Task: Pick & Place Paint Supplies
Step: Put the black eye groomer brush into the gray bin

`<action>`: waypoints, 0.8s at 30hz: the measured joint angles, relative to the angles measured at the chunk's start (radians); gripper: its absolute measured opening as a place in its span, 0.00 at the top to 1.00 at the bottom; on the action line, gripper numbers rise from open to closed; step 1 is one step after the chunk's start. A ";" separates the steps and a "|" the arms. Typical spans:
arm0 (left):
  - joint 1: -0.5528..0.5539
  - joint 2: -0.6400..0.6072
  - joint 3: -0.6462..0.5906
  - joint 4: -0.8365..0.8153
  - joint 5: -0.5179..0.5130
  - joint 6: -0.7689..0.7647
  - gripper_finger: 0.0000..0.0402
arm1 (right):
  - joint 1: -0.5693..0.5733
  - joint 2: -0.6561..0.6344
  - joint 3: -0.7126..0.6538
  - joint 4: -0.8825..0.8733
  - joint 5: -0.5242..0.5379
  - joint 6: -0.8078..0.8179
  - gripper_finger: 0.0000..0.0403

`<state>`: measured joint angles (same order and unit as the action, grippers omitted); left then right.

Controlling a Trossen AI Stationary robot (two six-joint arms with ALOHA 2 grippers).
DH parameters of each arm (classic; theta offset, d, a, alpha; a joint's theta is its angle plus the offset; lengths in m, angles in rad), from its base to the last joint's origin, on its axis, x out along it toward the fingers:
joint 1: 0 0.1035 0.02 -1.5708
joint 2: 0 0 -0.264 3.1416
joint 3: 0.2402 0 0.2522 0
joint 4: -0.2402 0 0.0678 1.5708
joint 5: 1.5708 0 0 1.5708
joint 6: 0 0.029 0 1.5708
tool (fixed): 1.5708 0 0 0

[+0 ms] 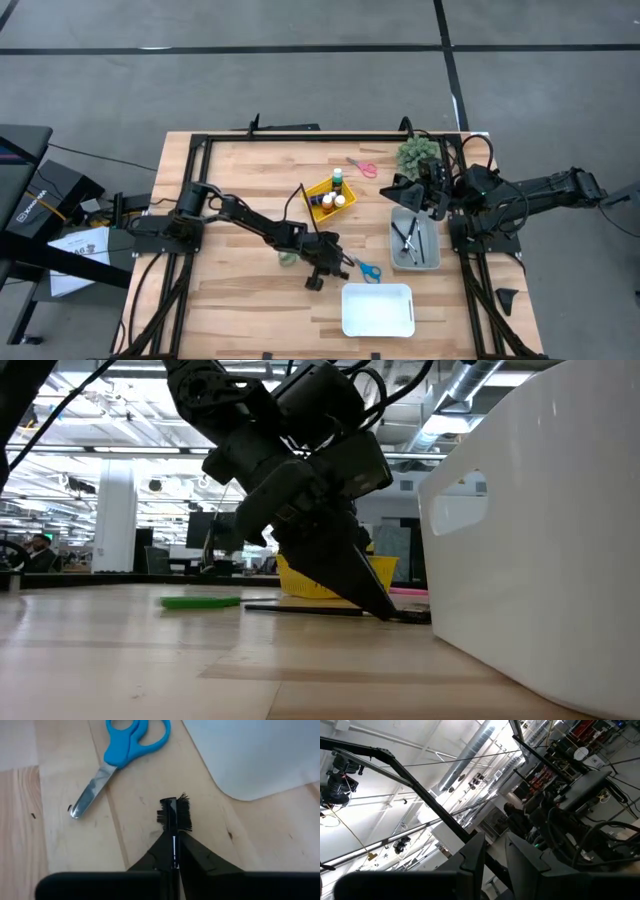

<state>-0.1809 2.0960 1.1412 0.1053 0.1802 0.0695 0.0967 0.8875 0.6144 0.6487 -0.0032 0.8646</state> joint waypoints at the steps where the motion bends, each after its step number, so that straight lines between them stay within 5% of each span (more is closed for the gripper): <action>1: -0.001 0.000 0.000 -0.001 0.001 -0.004 0.97 | 0.000 0.000 0.000 0.000 0.000 0.000 0.82; 24: -0.029 -0.318 -0.008 -0.299 -0.052 -0.079 0.99 | 0.000 0.000 0.000 0.037 -0.061 -0.022 0.82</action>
<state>-0.2100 1.7781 1.1332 -0.1939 0.1280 -0.0094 0.0967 0.8875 0.6140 0.6857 -0.0646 0.8426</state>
